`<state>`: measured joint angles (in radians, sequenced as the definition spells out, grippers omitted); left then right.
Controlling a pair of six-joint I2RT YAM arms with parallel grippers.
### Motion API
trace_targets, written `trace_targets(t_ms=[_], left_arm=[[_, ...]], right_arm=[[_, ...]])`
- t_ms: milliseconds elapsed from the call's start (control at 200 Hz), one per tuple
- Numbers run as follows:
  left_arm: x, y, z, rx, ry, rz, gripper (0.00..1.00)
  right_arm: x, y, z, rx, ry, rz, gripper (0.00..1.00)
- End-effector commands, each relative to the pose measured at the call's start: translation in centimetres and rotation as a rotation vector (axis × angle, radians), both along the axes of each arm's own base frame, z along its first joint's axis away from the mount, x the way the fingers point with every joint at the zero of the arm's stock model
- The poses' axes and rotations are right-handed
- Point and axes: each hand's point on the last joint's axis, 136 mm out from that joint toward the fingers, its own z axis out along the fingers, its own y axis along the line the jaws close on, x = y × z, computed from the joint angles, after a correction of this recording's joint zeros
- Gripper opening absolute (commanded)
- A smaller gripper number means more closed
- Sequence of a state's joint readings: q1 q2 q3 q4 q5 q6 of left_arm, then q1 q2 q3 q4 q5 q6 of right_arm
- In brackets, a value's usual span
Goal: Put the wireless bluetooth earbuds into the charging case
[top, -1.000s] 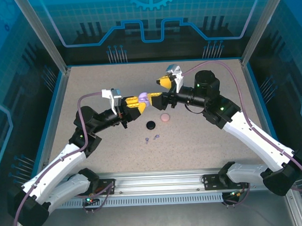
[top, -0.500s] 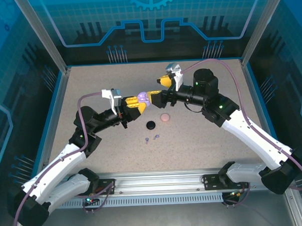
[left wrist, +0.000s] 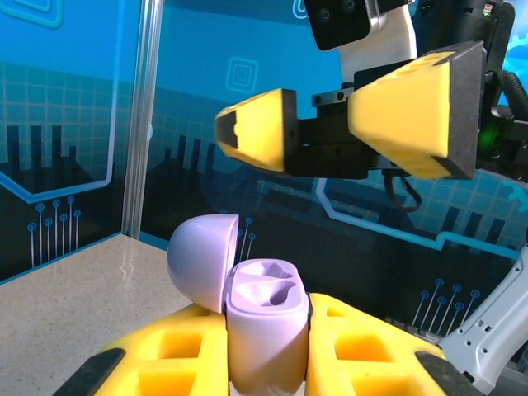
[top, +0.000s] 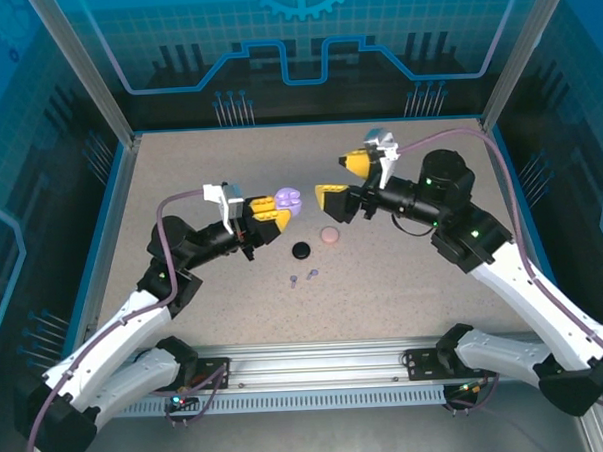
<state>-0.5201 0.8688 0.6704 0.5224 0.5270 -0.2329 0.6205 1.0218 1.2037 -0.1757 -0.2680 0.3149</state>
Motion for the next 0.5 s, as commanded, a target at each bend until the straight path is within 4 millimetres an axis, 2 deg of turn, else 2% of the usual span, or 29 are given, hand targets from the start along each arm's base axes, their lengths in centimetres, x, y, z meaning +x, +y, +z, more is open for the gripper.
trace_targets(t_ms=[0,120,180,340,495], left_arm=[[-0.9,0.7,1.5,-0.014,-0.115,0.026,0.00],[-1.4,1.2,2.3,-0.023,-0.160,0.045,0.00],[-1.8,1.5,2.8,-0.029,-0.178,0.052,0.00],[-2.6,2.1,3.7,-0.041,-0.217,0.064,0.00],[-3.1,2.4,3.9,-0.039,-0.224,0.069,0.00]], right_arm=[[1.4,-2.1,-5.1,-0.095,0.200,-0.150,0.91],[2.0,-3.5,-11.5,-0.204,0.457,-0.272,0.81],[1.9,-3.4,-14.8,-0.252,0.591,-0.298,0.77],[0.8,-1.8,-22.8,-0.366,0.857,-0.359,0.69],[-0.3,0.7,-28.4,-0.488,0.987,-0.381,0.67]])
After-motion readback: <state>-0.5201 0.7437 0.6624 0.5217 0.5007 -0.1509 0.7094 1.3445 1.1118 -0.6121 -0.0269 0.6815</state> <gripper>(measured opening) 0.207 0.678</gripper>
